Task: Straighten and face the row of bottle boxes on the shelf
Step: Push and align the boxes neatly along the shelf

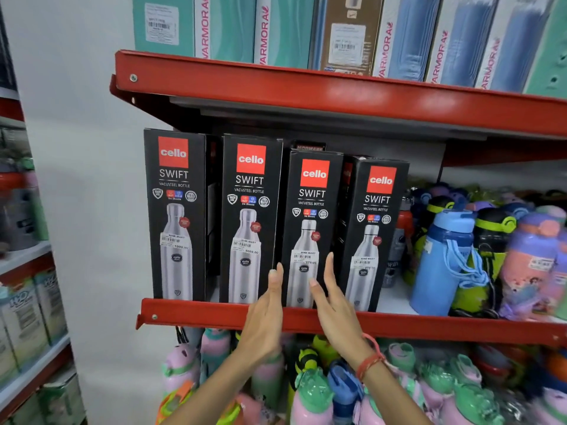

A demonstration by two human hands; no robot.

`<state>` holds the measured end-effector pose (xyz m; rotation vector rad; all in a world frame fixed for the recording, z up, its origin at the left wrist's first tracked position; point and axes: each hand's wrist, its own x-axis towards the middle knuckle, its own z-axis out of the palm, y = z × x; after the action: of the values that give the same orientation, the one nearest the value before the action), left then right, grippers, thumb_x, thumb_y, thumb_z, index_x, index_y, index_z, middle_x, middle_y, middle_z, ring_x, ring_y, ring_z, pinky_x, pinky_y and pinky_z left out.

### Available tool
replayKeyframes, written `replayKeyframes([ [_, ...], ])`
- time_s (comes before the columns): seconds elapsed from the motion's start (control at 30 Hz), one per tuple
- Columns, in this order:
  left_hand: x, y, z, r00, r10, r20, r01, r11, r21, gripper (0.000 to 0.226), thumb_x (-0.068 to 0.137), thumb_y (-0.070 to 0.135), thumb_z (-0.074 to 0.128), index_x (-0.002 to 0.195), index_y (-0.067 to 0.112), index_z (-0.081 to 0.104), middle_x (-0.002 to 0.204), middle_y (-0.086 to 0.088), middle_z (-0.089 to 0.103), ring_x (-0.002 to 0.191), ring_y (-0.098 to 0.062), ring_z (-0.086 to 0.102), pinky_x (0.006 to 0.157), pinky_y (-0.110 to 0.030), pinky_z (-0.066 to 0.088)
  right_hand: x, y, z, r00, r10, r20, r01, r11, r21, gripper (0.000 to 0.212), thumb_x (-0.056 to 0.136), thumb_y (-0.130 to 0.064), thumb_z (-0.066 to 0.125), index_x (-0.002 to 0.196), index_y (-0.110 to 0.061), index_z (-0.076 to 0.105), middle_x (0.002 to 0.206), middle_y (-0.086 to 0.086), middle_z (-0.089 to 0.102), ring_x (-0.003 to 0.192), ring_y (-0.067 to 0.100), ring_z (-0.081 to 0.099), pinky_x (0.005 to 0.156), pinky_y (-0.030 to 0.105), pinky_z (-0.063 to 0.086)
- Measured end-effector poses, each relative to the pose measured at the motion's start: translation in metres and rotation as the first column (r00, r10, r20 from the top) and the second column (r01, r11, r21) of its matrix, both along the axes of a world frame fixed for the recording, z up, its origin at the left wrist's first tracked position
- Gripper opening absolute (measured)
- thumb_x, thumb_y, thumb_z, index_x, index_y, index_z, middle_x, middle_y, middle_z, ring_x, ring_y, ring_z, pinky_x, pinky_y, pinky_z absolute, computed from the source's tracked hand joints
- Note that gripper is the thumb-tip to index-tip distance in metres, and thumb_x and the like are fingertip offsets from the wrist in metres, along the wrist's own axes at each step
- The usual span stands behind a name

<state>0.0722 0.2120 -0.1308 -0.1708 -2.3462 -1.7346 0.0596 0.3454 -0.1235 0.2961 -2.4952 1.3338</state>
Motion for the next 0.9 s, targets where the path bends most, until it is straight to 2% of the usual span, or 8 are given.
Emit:
replayKeyframes([
  [0.13, 0.004, -0.004, 0.003, 1.0, -0.014, -0.025, 0.013, 0.999, -0.05, 0.076, 0.079, 0.075, 0.002, 0.145, 0.044, 0.023, 0.137, 0.005, 0.055, 0.118, -0.009, 0.054, 0.101, -0.022, 0.03, 0.0, 0.004, 0.0, 1.0, 0.006, -0.01, -0.006, 1.0, 0.002, 0.059, 0.096, -0.053, 0.029, 0.144, -0.054, -0.006, 0.116, -0.014, 0.049, 0.064, -0.003, 0.039, 0.058, 0.019, 0.035],
  [0.27, 0.021, 0.011, 0.008, 0.918, 0.178, -0.355, -0.236, 0.963, -0.129, 0.056, 0.096, 0.055, 0.018, 0.134, 0.027, 0.049, 0.128, 0.013, 0.056, 0.121, -0.004, 0.051, 0.103, -0.025, 0.038, 0.005, 0.02, -0.004, 0.932, -0.259, -0.253, 0.219, 0.96, -0.176, 0.041, 0.098, -0.037, 0.041, 0.139, -0.034, 0.044, 0.107, -0.016, 0.063, 0.07, -0.003, 0.054, 0.06, 0.014, 0.04],
  [0.33, 0.024, 0.028, 0.011, 0.9, 0.091, -0.427, -0.149, 0.983, -0.104, 0.052, 0.094, 0.051, 0.024, 0.129, 0.025, 0.052, 0.124, 0.014, 0.056, 0.117, 0.004, 0.05, 0.103, -0.025, 0.04, 0.004, 0.036, -0.002, 0.823, -0.452, -0.343, 0.352, 0.881, -0.317, 0.033, 0.098, -0.029, 0.047, 0.129, -0.023, 0.056, 0.11, -0.003, 0.064, 0.075, 0.004, 0.056, 0.066, 0.019, 0.043],
  [0.4, 0.023, 0.046, 0.014, 0.942, -0.092, -0.323, 0.044, 0.987, -0.154, 0.051, 0.098, 0.051, 0.024, 0.14, 0.027, 0.042, 0.14, 0.014, 0.05, 0.127, 0.008, 0.041, 0.109, -0.022, 0.033, -0.005, 0.055, -0.002, 0.798, -0.515, -0.314, 0.411, 0.845, -0.341, 0.042, 0.094, -0.033, 0.048, 0.135, -0.023, 0.049, 0.125, 0.009, 0.054, 0.105, 0.023, 0.055, 0.089, 0.035, 0.044],
  [0.5, 0.015, 0.07, 0.012, 0.963, -0.247, -0.104, 0.226, 0.957, -0.182, 0.064, 0.094, 0.058, 0.018, 0.151, 0.03, 0.012, 0.157, 0.015, 0.018, 0.139, 0.005, 0.014, 0.114, -0.02, 0.01, -0.016, 0.073, -0.005, 0.93, -0.324, -0.175, 0.279, 0.93, -0.241, 0.059, 0.096, -0.041, 0.044, 0.149, -0.038, 0.016, 0.153, -0.001, 0.026, 0.143, 0.026, 0.024, 0.115, 0.043, 0.022],
  [0.6, 0.008, 0.082, 0.009, 0.963, -0.266, -0.034, 0.26, 0.957, -0.132, 0.068, 0.091, 0.062, 0.013, 0.151, 0.031, 0.003, 0.159, 0.011, 0.014, 0.142, 0.0, 0.012, 0.114, -0.021, 0.008, -0.017, 0.075, -0.01, 0.988, -0.124, -0.096, 0.1, 0.969, -0.224, 0.065, 0.092, -0.051, 0.035, 0.142, -0.052, -0.007, 0.153, -0.019, 0.01, 0.147, 0.016, 0.017, 0.116, 0.035, 0.019],
  [0.8, 0.007, 0.08, 0.007, 0.97, -0.239, -0.039, 0.233, 0.965, -0.119, 0.069, 0.09, 0.064, 0.014, 0.15, 0.031, 0.011, 0.158, 0.01, 0.018, 0.131, 0.007, 0.015, 0.114, -0.02, 0.011, -0.011, 0.073, -0.012, 0.99, -0.13, -0.059, 0.121, 0.984, -0.131, 0.07, 0.093, -0.056, 0.032, 0.141, -0.052, -0.018, 0.159, -0.008, 0.016, 0.143, 0.02, 0.028, 0.112, 0.04, 0.029],
  [0.9, 0.007, 0.081, 0.012, 0.97, -0.239, -0.044, 0.232, 0.964, -0.126, 0.066, 0.092, 0.061, 0.013, 0.149, 0.029, 0.015, 0.159, 0.01, 0.013, 0.142, -0.001, 0.013, 0.116, -0.023, 0.011, -0.01, 0.072, -0.01, 0.989, -0.135, -0.055, 0.127, 0.984, -0.128, 0.07, 0.092, -0.058, 0.033, 0.137, -0.058, -0.02, 0.159, -0.006, 0.018, 0.142, 0.022, 0.032, 0.112, 0.041, 0.032],
])
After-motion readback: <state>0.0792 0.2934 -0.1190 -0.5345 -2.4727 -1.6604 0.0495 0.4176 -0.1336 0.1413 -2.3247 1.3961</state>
